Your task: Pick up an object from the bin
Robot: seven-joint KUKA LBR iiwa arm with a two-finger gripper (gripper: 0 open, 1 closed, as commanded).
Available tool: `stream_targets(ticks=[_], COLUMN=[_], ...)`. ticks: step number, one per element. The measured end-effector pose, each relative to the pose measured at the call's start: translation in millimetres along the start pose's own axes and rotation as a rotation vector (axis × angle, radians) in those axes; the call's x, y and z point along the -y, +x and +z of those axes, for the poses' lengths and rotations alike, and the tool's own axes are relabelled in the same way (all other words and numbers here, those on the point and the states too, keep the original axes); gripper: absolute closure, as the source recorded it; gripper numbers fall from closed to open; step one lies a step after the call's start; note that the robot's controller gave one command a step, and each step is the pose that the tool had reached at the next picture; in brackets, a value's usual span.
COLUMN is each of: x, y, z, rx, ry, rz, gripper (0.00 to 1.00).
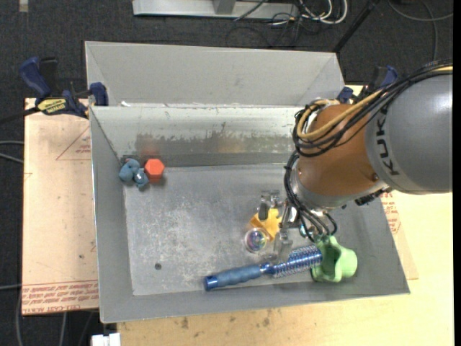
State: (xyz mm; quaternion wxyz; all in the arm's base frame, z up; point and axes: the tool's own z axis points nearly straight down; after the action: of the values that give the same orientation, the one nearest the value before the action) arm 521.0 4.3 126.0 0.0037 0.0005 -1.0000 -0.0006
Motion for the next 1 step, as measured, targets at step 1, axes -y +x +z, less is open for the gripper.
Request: stream_targets(ticks=[1], x=[13.4], y=[34.7], z=[49.1], rx=[0.025], ry=[0.001], rz=[-0.180], gripper=[0.00])
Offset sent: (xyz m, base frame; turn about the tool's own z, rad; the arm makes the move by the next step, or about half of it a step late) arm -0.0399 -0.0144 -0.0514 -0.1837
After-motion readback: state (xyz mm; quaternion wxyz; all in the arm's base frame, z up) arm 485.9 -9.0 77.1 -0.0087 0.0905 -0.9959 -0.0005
